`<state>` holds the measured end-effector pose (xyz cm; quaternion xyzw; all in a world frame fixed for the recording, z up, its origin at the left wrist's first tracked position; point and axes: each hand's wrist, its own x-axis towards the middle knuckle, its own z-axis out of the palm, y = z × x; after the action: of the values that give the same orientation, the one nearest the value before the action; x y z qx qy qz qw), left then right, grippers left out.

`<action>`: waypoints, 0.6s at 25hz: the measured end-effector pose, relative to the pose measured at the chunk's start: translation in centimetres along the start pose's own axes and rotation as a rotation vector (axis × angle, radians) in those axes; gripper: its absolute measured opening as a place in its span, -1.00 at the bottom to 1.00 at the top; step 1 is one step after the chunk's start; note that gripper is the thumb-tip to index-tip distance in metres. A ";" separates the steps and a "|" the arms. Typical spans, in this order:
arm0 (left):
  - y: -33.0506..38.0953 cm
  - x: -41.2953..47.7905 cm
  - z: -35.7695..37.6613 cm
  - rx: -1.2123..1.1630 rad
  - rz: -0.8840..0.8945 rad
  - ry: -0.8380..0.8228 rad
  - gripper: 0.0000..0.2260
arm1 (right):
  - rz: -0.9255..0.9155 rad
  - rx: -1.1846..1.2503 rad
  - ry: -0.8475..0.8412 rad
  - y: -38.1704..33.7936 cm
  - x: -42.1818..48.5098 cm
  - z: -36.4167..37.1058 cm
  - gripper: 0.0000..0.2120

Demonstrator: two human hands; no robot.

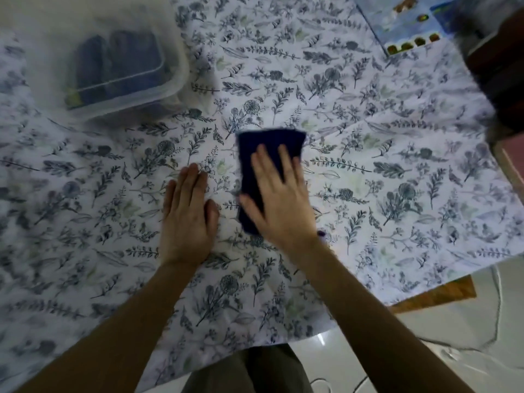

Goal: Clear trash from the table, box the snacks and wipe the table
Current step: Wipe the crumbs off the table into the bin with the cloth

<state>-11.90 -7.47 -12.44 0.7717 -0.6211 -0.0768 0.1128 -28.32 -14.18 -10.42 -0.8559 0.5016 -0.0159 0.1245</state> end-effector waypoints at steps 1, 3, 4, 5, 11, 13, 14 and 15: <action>0.0 0.0 0.0 -0.001 -0.002 0.001 -0.54 | -0.106 -0.024 -0.038 -0.1 -2.4 0.2 -0.32; 0.0 0.0 0.1 0.007 -0.001 0.005 -0.54 | -0.262 -0.103 -0.090 1.6 -7.2 0.6 -0.32; 0.0 -0.1 0.0 0.011 0.000 0.006 -0.54 | -0.281 -0.123 -0.107 3.3 -9.4 0.6 -0.32; 0.0 -0.1 0.0 0.011 0.001 0.007 -0.54 | -0.261 -0.125 -0.108 5.4 -11.0 0.3 -0.30; -0.1 -0.1 -0.1 -0.009 0.000 -0.011 -0.53 | 0.206 -0.068 -0.036 17.1 -14.1 -3.2 -0.30; -0.1 -0.1 -0.2 -0.017 -0.004 -0.017 -0.52 | 0.329 -0.054 0.061 17.7 -12.4 -3.3 -0.31; -0.1 -0.1 -0.2 -0.018 -0.003 -0.017 -0.52 | 0.401 -0.038 0.117 17.7 -10.8 -3.2 -0.31; -0.2 0.0 -0.2 -0.018 0.000 -0.017 -0.52 | 0.486 -0.018 0.166 17.6 -8.7 -3.0 -0.30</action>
<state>-11.72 -7.38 -12.32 0.7700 -0.6214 -0.0888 0.1147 -48.13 -15.45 -10.71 -0.7070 0.7013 -0.0512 0.0753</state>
